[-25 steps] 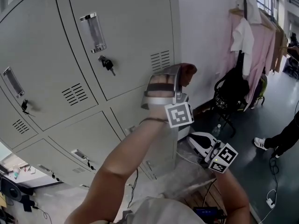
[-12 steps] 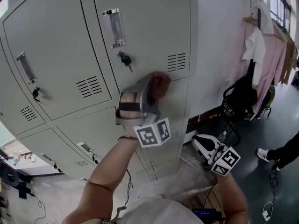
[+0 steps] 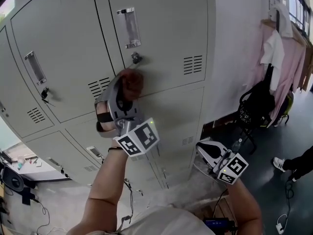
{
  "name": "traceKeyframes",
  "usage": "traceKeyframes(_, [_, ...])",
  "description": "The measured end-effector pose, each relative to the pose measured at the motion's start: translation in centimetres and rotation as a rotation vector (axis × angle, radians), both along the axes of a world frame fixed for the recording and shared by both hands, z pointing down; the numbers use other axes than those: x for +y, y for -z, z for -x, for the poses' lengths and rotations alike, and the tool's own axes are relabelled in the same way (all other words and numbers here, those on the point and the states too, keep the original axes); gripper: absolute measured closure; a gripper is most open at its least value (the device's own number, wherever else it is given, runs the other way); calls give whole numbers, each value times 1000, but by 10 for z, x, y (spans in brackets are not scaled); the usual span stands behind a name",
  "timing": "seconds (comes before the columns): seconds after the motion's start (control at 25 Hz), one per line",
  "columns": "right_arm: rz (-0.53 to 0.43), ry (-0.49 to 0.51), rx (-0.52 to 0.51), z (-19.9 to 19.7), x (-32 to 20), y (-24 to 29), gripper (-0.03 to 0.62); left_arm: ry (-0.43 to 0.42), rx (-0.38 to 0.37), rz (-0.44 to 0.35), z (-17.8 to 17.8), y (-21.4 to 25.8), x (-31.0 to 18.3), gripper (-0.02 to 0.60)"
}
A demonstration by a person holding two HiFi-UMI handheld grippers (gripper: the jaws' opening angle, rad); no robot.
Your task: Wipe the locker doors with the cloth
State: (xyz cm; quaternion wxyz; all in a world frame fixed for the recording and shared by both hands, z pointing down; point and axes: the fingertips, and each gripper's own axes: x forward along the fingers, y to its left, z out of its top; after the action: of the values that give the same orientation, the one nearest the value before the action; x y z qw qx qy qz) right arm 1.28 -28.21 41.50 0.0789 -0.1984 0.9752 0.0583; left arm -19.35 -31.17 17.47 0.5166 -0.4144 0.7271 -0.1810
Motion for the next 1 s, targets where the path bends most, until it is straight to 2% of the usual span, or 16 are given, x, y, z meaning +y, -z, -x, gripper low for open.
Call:
traceKeyframes(0.16, [-2, -14, 6, -4, 3, 0, 576, -57, -18, 30, -35, -5, -21, 512])
traceKeyframes(0.36, [8, -62, -12, -22, 5, 1, 576, -141, -80, 77, -93, -4, -54, 512])
traceKeyframes(0.56, [19, -125, -4, -43, 9, -3, 576, -226, -186, 128, -168, 0, -94, 512])
traceKeyframes(0.8, [38, -184, -9, -69, 16, -8, 576, -257, -308, 177, -241, 8, -127, 512])
traceKeyframes(0.88, [41, -192, -6, -71, 18, -10, 576, -263, -325, 189, -250, 9, -131, 512])
traceKeyframes(1.0, [47, -187, -7, -68, 19, -13, 576, -265, -294, 183, -235, 12, -122, 512])
